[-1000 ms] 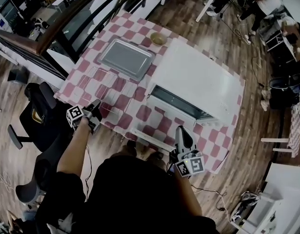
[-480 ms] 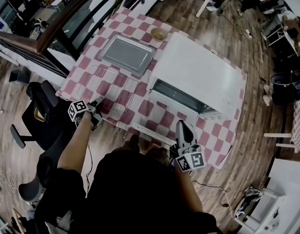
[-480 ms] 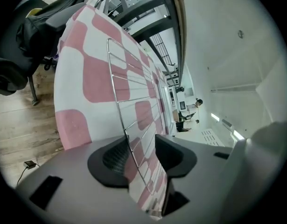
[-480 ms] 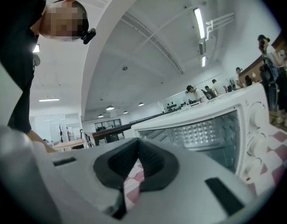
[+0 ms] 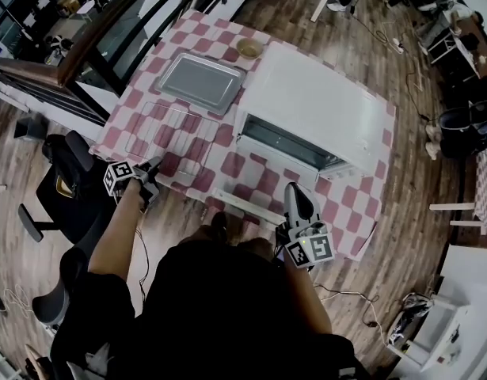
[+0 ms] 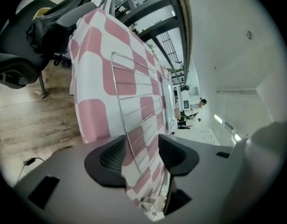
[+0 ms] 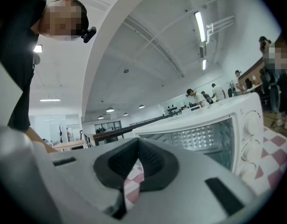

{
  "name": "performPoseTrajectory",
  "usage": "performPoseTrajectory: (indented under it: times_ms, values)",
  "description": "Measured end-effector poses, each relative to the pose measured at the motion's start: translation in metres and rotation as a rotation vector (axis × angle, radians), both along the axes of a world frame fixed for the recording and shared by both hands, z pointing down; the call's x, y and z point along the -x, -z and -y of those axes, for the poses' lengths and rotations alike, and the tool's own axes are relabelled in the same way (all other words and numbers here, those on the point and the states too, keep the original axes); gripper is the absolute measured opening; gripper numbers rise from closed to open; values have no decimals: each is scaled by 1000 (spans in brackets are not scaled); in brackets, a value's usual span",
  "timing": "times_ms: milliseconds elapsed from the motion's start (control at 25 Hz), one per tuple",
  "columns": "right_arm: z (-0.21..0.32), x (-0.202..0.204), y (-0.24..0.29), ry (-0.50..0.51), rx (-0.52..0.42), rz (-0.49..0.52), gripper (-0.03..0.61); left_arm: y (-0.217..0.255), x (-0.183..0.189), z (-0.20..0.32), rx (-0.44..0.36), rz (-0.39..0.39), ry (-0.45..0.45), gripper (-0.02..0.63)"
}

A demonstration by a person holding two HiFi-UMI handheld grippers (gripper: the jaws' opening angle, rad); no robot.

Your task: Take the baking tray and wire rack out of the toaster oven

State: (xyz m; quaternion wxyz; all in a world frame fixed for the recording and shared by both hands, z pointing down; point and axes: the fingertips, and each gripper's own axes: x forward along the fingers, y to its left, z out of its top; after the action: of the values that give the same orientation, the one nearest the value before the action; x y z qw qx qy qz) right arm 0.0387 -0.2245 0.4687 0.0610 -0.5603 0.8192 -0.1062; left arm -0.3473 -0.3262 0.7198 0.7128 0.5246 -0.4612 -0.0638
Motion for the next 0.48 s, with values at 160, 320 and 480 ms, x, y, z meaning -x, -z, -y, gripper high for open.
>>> performPoseTrajectory:
  times_ms: [160,320,480]
  values:
    - [-7,-23,23,1,-60,-31,3,65,-21,6,-301,-146,48,150]
    - [-35,-60,63,-18,-155,-64,3,164,-70,-13,-679,-322,9,60]
    - [-77,-84,90,-14,-203,-180,3,253,-118,-59,-984,-375,-72,-5]
